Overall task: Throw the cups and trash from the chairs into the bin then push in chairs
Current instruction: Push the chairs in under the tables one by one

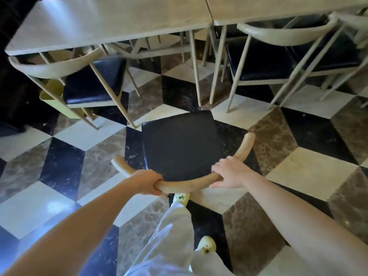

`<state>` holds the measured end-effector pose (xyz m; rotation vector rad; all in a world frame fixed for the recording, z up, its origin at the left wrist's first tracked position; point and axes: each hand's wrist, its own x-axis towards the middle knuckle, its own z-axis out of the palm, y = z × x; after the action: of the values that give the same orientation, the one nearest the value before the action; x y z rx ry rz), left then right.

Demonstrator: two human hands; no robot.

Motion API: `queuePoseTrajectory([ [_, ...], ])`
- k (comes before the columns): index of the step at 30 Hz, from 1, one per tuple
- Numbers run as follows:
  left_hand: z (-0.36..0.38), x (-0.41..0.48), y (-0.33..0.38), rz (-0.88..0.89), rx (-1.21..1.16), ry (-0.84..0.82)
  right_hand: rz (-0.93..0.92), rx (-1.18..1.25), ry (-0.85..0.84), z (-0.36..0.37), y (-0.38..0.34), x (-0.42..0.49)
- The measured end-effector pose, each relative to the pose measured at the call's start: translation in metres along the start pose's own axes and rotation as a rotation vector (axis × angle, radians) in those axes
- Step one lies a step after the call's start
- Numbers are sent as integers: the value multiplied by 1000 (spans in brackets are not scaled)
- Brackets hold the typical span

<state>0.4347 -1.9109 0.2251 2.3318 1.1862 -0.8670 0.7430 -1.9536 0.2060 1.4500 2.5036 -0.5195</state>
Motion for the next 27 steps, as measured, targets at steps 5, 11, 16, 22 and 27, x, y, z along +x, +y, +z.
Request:
queuePoseTrajectory([
  [5,-24,13,-17,-7,-33,17,-16,-13,25,-24,17,22],
  [11,-47,45,-30,-21,-10,20,14,38,-19,-35,46,56],
  [16,-87,70,-58,-3,48,39,27,83,17,-52,73,90],
  [22,-136,104,-105,11,40,41,47,124,44,-82,96,146],
  [27,-159,134,-142,-1,-25,47,40,104,24,-110,119,199],
])
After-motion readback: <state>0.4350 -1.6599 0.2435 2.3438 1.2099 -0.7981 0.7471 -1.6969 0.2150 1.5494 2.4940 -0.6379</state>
